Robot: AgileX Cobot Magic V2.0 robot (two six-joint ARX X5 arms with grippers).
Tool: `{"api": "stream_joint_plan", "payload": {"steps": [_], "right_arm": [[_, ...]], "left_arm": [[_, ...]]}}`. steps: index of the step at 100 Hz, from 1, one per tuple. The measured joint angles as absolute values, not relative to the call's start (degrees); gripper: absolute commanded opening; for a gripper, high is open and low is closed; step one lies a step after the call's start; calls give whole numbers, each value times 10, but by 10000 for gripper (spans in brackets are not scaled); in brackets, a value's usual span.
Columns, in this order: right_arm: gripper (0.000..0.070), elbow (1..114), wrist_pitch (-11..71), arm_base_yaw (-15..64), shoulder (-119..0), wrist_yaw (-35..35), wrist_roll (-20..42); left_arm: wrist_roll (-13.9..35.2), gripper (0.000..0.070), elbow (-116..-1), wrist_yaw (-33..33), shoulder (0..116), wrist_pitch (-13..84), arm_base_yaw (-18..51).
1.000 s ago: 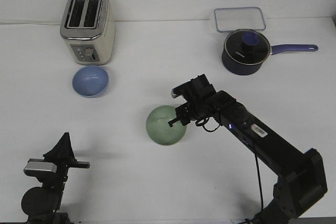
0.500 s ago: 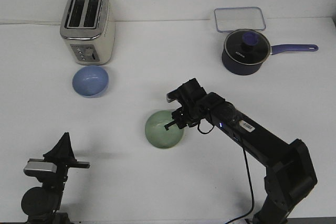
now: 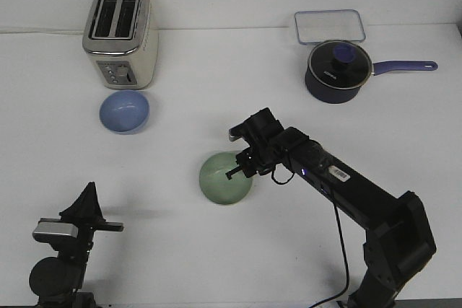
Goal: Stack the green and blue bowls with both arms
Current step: 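Drag the green bowl toward the table center and release it, then withdraw the right gripper back toward the robot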
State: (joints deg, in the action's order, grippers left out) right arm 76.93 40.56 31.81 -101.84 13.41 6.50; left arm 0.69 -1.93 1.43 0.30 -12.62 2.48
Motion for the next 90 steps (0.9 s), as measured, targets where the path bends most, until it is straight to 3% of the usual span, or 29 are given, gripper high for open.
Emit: {"api": "stream_joint_plan", "payload": {"steps": [7, 24, 34, 63, 90], "right_arm": [[125, 769, 409, 318, -1018, 134, 65], [438, 769, 409, 318, -1019, 134, 71], [547, 769, 409, 318, -1018, 134, 74], [567, 769, 432, 290, -1004, 134, 74], [566, 769, 459, 201, -868, 83, 43]], "left_arm": [[7, 12, -19, 14, 3, -126, 25], [7, 12, -19, 14, 3, -126, 25], [7, 12, -19, 14, 3, -126, 25], [7, 12, -19, 14, 3, -126, 25], [7, 12, -19, 14, 3, -126, 25]]}}
